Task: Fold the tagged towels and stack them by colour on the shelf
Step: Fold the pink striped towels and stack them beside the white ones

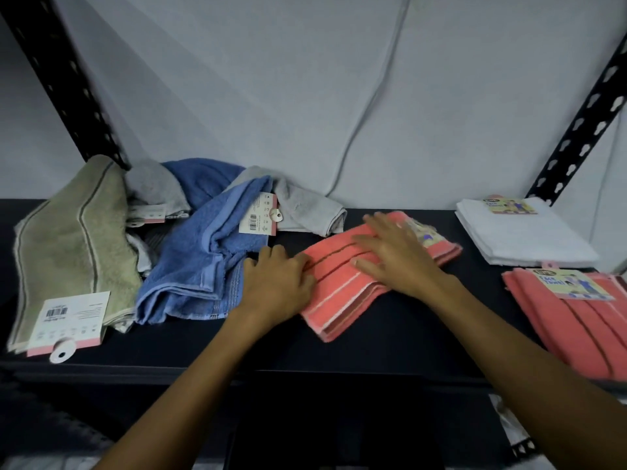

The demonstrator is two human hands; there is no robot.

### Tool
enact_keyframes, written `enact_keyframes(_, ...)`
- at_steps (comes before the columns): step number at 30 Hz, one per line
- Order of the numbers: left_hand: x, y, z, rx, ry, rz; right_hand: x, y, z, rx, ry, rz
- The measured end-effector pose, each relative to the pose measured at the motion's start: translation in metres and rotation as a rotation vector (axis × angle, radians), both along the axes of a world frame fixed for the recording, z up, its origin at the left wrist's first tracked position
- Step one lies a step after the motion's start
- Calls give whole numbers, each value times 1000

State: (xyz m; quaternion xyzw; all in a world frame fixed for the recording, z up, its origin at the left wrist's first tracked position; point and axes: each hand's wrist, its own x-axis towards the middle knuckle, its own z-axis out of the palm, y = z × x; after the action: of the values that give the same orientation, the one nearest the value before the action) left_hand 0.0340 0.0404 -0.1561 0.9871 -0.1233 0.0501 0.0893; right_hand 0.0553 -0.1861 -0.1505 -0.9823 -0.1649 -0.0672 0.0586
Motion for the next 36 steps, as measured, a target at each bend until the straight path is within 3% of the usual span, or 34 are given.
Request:
enact_keyframes(2, -10, -5, -1, -110, 10, -27, -7, 0, 9, -4, -103, -149)
enact_keyframes(4, -23, -11, -3, -247, 42, -66, -27, 2, 12, 121, -128, -238)
enact_keyframes(7, -46, -20, -8, -403, 73, -103, -73, 2, 0, 331, -106, -266)
enact_keyframes(14, -88, -23, -30, -536, -101, -264, -155, -10, -40, 598, -160, -278)
enact_keyframes(17, -96, -15, -37, -456, -77, -322, -175, -19, -50, 581, -120, -171)
enact_keyframes(25, -102, -17, -41, -639, -267, -278, -174, -41, -54, 568, -320, -20)
enact_keyframes(31, -101, -13, -41, -604, -247, -313, -170, -45, -44, 575, -222, -4)
enact_keyframes(36, -100, -10, -41, -591, -268, -354, -164, -52, -34, 424, -421, 47)
